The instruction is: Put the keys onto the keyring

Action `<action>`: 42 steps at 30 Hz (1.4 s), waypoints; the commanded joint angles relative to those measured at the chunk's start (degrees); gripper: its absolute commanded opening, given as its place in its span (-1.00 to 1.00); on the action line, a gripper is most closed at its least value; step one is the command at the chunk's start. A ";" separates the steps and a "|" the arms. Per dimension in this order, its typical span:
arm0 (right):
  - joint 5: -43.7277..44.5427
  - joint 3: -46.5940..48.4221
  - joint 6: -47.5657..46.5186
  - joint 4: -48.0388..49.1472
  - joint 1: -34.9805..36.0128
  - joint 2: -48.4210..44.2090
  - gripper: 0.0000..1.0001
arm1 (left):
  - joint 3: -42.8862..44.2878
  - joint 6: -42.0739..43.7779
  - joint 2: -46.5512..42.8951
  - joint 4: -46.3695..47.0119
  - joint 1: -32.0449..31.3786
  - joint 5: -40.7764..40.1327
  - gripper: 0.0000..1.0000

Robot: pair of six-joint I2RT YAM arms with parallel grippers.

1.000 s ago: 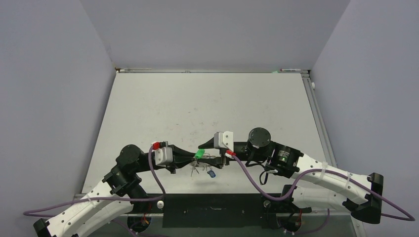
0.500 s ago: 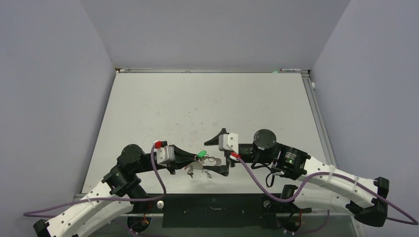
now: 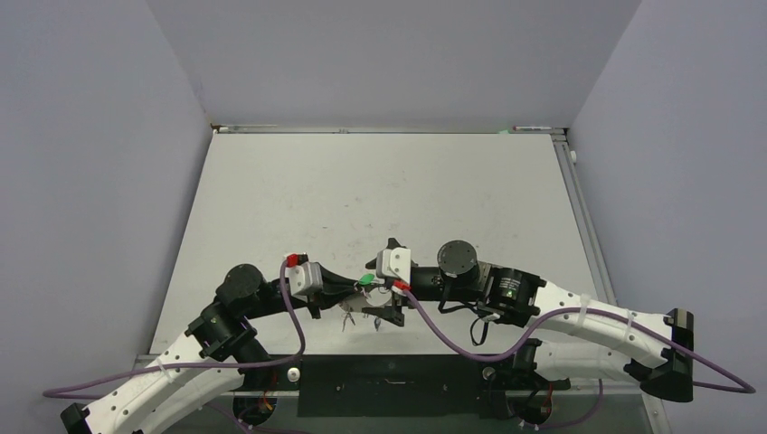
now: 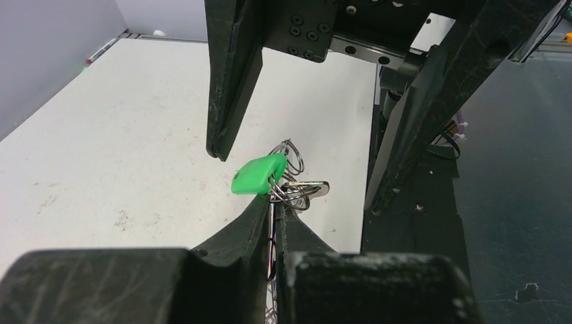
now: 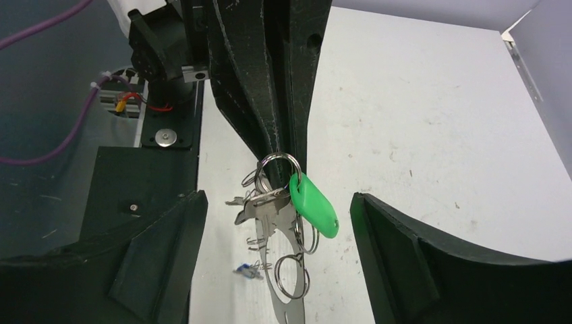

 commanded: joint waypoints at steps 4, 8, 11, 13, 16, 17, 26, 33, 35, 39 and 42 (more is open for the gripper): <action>5.72 -0.32 -1.30 6.58 1.97 1.89 0.58 | 3.22 -3.24 0.20 3.02 0.75 -0.75 -1.00; 5.26 0.92 -2.16 5.01 2.31 4.69 0.29 | 3.22 -3.88 0.20 3.44 1.22 -0.47 -1.00; 6.96 1.55 -2.40 4.37 2.83 6.07 0.13 | 3.22 -4.13 0.23 3.59 1.50 -0.44 -1.00; 8.47 1.72 -2.68 4.23 3.15 6.30 -0.01 | 3.22 -4.24 0.30 3.63 1.66 -0.27 -1.00; 10.87 2.11 -3.05 4.00 3.46 6.25 -0.18 | 3.28 -4.25 0.58 3.57 1.88 -0.16 -1.00; 11.46 2.31 -3.27 3.76 3.53 6.15 -0.20 | 3.30 -4.25 0.68 3.54 1.89 -0.12 -1.00; 15.51 4.49 -5.07 -0.13 3.73 3.83 -0.38 | 3.81 -2.95 1.42 1.22 1.99 -1.61 -1.00; 16.91 7.09 -5.99 -4.53 3.74 2.87 -0.53 | 4.77 -1.80 3.60 -2.18 1.99 -2.53 -1.00; 16.94 7.59 -6.12 -5.49 3.83 3.03 -0.52 | 4.88 -1.73 3.98 -2.45 1.98 -2.62 -1.00; 17.35 8.04 -6.21 -6.05 3.96 3.04 -0.45 | 4.95 -1.56 4.42 -3.14 1.98 -3.16 -1.00; 17.42 8.80 -6.29 -7.04 4.22 3.12 -0.31 | 5.21 -1.52 5.02 -4.04 2.03 -3.66 -1.00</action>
